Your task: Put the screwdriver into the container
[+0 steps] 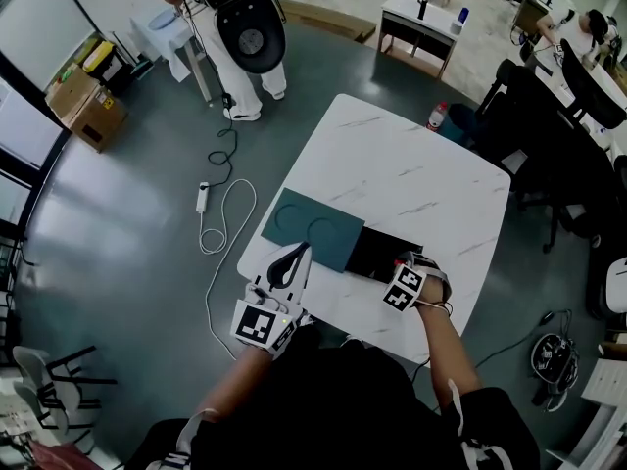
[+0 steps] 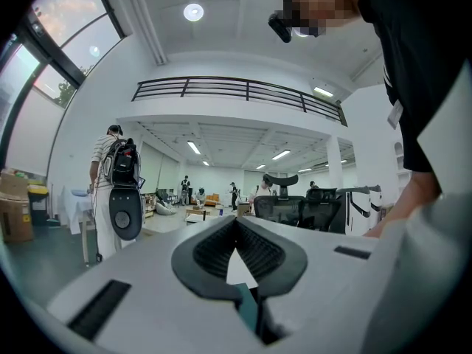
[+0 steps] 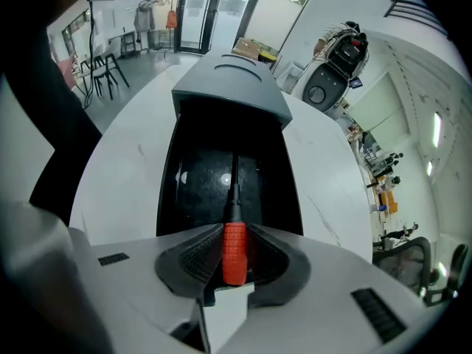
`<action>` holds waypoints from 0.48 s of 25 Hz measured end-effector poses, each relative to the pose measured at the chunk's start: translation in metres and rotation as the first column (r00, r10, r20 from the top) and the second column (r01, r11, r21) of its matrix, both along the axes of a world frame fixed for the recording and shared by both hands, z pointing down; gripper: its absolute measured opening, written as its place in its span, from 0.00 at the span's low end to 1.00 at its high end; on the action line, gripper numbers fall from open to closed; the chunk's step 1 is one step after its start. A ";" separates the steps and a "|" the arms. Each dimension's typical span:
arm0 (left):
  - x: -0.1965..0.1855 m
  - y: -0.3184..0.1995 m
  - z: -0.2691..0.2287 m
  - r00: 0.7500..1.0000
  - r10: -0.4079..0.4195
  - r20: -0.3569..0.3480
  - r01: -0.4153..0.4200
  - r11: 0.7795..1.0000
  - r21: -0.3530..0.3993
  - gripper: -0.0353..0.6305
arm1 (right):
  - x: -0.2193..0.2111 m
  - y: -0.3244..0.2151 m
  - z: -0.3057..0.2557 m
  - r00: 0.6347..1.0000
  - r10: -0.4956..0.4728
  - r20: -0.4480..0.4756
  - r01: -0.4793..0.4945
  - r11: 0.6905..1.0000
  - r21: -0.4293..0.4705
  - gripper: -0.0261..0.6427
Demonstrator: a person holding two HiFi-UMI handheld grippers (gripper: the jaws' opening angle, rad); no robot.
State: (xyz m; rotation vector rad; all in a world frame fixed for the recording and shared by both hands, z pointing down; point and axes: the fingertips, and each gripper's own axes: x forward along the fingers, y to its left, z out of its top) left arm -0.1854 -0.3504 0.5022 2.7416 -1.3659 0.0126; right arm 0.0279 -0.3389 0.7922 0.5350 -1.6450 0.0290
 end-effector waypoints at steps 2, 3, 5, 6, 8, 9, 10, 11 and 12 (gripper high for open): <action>-0.001 0.000 0.001 1.000 0.000 0.000 0.000 1.000 -0.002 0.06 | -0.001 0.000 0.003 1.000 -0.006 -0.001 0.006 1.000 -0.007 0.20; -0.001 0.000 0.000 1.000 0.000 0.001 0.000 1.000 -0.003 0.06 | -0.001 0.001 0.003 1.000 -0.007 0.002 0.007 1.000 -0.008 0.20; -0.002 0.001 0.000 1.000 0.002 0.001 -0.002 1.000 -0.005 0.06 | -0.004 0.002 0.001 1.000 0.002 0.018 -0.001 1.000 -0.008 0.22; -0.002 0.001 0.000 1.000 0.004 0.000 -0.004 1.000 -0.006 0.06 | -0.005 0.002 -0.002 1.000 0.008 0.030 -0.008 1.000 -0.003 0.22; 0.000 0.000 0.000 1.000 0.010 -0.005 -0.010 1.000 -0.007 0.06 | -0.007 0.000 -0.013 0.998 0.019 0.060 -0.021 0.999 0.030 0.23; 0.001 0.000 0.001 1.000 0.011 -0.005 -0.011 1.000 -0.009 0.06 | -0.009 -0.002 -0.022 0.996 0.026 0.085 -0.031 0.998 0.055 0.24; 0.002 -0.001 0.002 1.000 0.013 -0.005 -0.013 1.000 -0.011 0.06 | -0.010 -0.003 -0.032 0.992 0.038 0.118 -0.048 0.996 0.082 0.24; 0.003 -0.001 0.002 1.000 0.015 -0.005 -0.015 1.000 -0.012 0.06 | -0.012 -0.004 -0.043 0.986 0.053 0.160 -0.071 0.991 0.111 0.24; 0.005 -0.001 0.003 1.000 0.018 -0.006 -0.018 1.000 -0.012 0.06 | -0.015 -0.005 -0.057 0.975 0.068 0.210 -0.100 0.985 0.144 0.24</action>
